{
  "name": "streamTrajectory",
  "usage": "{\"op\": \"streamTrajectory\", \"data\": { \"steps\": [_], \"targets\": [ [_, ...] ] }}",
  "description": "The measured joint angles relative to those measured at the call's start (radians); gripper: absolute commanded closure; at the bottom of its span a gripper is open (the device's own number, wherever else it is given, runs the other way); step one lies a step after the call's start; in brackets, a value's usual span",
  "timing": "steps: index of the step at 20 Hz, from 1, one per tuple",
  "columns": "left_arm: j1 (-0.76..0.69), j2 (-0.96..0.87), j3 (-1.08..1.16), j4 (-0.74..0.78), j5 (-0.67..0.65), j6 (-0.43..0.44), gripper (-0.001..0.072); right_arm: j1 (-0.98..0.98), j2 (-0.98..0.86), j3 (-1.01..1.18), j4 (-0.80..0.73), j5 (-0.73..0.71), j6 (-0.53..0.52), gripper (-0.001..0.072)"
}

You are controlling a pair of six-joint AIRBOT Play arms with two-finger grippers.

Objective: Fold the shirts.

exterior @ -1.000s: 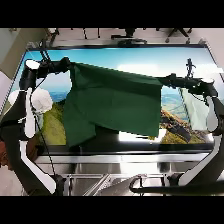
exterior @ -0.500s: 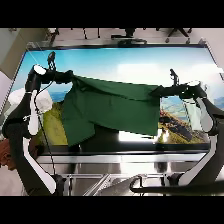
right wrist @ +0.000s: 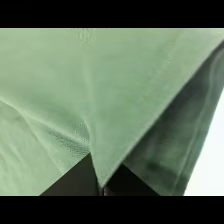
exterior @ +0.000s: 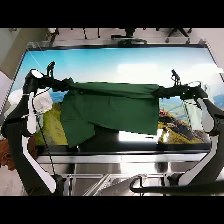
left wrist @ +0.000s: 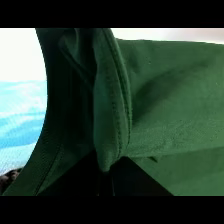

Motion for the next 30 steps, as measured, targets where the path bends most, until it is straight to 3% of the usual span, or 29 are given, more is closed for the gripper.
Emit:
{"op": "streamTrajectory", "data": {
  "steps": [4,5,6,7,8,13,17,21,24,30],
  "targets": [
    [-0.006,-0.002,0.000,0.012,0.007,0.000,0.0687,-0.003,0.000,0.000,-0.003,-0.016,0.000,0.0680],
    [-0.011,-0.002,0.000,0.015,0.007,0.002,0.0666,-0.003,0.000,0.000,-0.003,-0.021,0.001,0.0611],
    [-0.015,-0.003,0.000,0.016,0.008,0.004,0.0365,-0.003,0.000,0.000,-0.004,-0.025,0.002,0.0500],
    [-0.019,-0.003,0.000,0.018,0.008,0.005,0.0112,-0.003,0.000,0.000,-0.004,-0.027,0.008,0.0440],
    [-0.022,-0.002,0.000,0.018,0.006,0.008,0.0081,-0.005,0.001,0.000,-0.004,-0.024,0.012,0.0419],
    [0.000,0.033,0.000,0.015,-0.082,-0.004,0.0100,-0.064,0.059,0.000,-0.023,0.052,0.054,0.0410],
    [0.064,0.088,-0.021,0.026,-0.258,-0.078,0.0100,-0.151,0.169,-0.029,-0.135,0.170,0.137,0.0411],
    [0.103,0.213,-0.254,0.111,-0.399,-0.158,0.0099,-0.188,0.313,-0.229,-0.260,0.217,0.181,0.0410],
    [0.113,0.366,-0.547,0.169,-0.393,-0.183,0.0099,-0.200,0.395,-0.412,-0.301,0.191,0.192,0.0409],
    [0.117,0.593,-0.969,0.197,-0.236,-0.195,0.0099,-0.165,0.443,-0.650,-0.288,0.109,0.196,0.0410]
  ]
}}
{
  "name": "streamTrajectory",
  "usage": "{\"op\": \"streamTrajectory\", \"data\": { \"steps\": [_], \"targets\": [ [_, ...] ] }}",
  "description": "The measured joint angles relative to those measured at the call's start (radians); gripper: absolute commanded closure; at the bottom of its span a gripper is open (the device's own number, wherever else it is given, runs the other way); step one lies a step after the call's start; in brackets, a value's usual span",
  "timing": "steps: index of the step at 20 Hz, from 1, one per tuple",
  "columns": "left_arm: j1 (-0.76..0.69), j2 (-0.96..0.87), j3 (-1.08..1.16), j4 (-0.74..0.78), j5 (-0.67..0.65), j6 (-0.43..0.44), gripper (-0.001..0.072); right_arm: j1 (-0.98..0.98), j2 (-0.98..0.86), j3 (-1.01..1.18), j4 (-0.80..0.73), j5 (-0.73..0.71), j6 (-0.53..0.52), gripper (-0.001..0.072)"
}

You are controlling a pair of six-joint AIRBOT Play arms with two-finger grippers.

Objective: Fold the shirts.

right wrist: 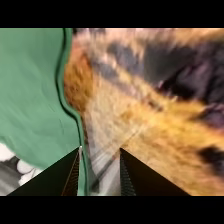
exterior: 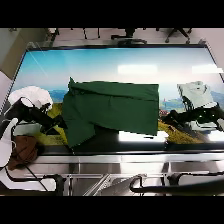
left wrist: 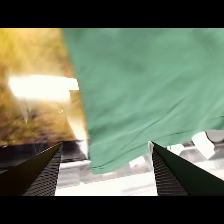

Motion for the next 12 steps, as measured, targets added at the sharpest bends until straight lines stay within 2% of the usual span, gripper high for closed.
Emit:
{"op": "streamTrajectory", "data": {
  "steps": [3,7,8,9,10,12],
  "targets": [
    [0.000,0.046,-0.103,-0.080,0.108,0.012,0.0100,0.061,0.006,-0.055,0.032,-0.023,-0.009,0.0410],
    [0.000,0.038,-0.175,-0.285,0.201,0.088,0.0102,0.153,0.006,-0.080,0.046,-0.082,-0.015,0.0411],
    [0.000,0.028,-0.180,-0.316,0.214,0.103,0.0203,0.171,0.005,-0.084,0.046,-0.094,-0.016,0.0411],
    [0.002,0.017,-0.177,-0.336,0.233,0.119,0.0495,0.183,0.004,-0.085,0.047,-0.100,-0.016,0.0413],
    [0.002,0.008,-0.169,-0.340,0.250,0.130,0.0697,0.193,0.003,-0.086,0.047,-0.103,-0.016,0.0420],
    [0.005,0.006,-0.136,-0.364,0.230,0.155,0.0691,0.205,0.002,-0.089,0.058,-0.103,-0.019,0.0420]
  ]
}}
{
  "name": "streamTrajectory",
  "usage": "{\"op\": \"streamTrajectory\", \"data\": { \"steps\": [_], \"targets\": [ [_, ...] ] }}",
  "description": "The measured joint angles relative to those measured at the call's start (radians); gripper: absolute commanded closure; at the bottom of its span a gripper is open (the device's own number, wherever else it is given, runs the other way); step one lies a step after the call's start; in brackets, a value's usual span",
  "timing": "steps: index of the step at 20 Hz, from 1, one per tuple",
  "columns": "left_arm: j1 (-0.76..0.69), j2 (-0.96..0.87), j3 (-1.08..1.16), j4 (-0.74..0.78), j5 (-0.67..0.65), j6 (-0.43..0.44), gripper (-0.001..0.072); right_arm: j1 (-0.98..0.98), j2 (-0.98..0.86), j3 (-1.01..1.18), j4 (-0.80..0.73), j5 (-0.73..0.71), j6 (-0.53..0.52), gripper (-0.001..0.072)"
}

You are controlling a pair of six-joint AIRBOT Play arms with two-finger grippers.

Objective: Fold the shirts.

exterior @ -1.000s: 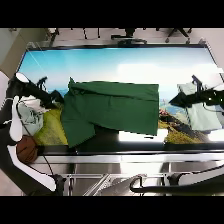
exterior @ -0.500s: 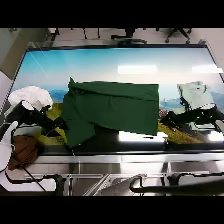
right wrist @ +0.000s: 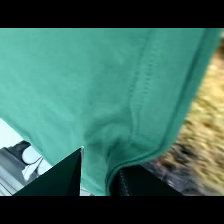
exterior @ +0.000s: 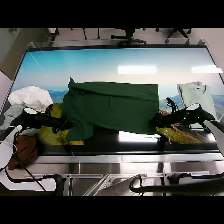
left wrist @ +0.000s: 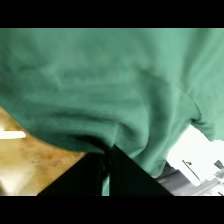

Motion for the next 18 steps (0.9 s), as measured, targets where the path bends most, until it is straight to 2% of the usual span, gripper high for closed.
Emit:
{"op": "streamTrajectory", "data": {
  "steps": [1,3,4,6,9,14,18],
  "targets": [
    [0.000,0.004,0.020,-0.005,-0.026,0.010,0.0691,0.003,0.000,-0.001,0.002,0.004,0.000,0.0423],
    [0.000,0.022,0.064,-0.016,-0.081,0.019,0.0692,0.009,-0.003,-0.002,-0.003,0.026,0.000,0.0628],
    [0.000,0.035,0.080,-0.019,-0.109,0.022,0.0692,0.010,-0.003,-0.004,-0.018,0.040,0.000,0.0629],
    [-0.002,0.073,0.093,-0.022,-0.167,0.027,0.0692,0.009,0.002,-0.004,-0.036,0.064,0.000,0.0688],
    [-0.003,0.152,0.053,0.008,-0.233,0.027,0.0692,-0.008,0.033,-0.005,-0.083,0.093,0.013,0.0688],
    [-0.003,0.302,-0.098,0.108,-0.283,0.018,0.0691,-0.078,0.130,-0.003,-0.209,0.122,0.113,0.0689],
    [-0.003,0.369,-0.129,0.085,-0.228,0.026,0.0692,-0.109,0.185,0.017,-0.151,0.135,0.080,0.0688]
  ]
}}
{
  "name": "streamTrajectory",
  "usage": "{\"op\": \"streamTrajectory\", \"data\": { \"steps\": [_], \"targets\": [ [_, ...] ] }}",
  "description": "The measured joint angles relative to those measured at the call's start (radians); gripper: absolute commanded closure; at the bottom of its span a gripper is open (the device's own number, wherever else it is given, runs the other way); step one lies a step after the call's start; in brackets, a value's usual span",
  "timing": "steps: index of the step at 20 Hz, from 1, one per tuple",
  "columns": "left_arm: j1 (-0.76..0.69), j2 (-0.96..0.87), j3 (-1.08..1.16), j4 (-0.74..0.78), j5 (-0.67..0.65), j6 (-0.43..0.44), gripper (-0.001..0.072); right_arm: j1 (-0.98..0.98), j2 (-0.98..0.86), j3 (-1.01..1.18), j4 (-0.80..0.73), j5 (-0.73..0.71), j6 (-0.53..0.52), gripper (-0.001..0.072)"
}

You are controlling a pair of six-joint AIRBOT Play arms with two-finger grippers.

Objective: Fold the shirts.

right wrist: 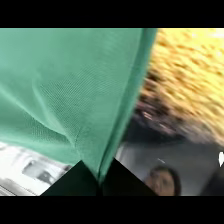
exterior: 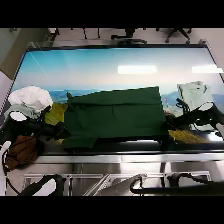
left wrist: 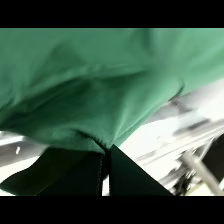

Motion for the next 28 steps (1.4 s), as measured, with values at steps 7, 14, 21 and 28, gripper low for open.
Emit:
{"op": "streamTrajectory", "data": {
  "steps": [7,14,21,28],
  "targets": [
    [-0.060,-0.167,0.329,-0.193,0.121,0.035,0.0692,-0.007,-0.089,0.200,0.291,-0.138,-0.214,0.0688],
    [-0.138,-0.523,0.644,-0.221,0.242,0.031,0.0687,0.026,-0.417,0.493,0.413,-0.210,-0.326,0.0678],
    [-0.162,-0.750,0.871,-0.224,0.182,0.000,0.0090,0.010,-0.576,0.681,0.340,-0.231,-0.334,0.0130],
    [-0.127,-0.740,1.042,-0.226,0.064,-0.060,0.0091,-0.005,-0.609,0.761,0.205,-0.215,-0.254,0.0113]
  ]
}}
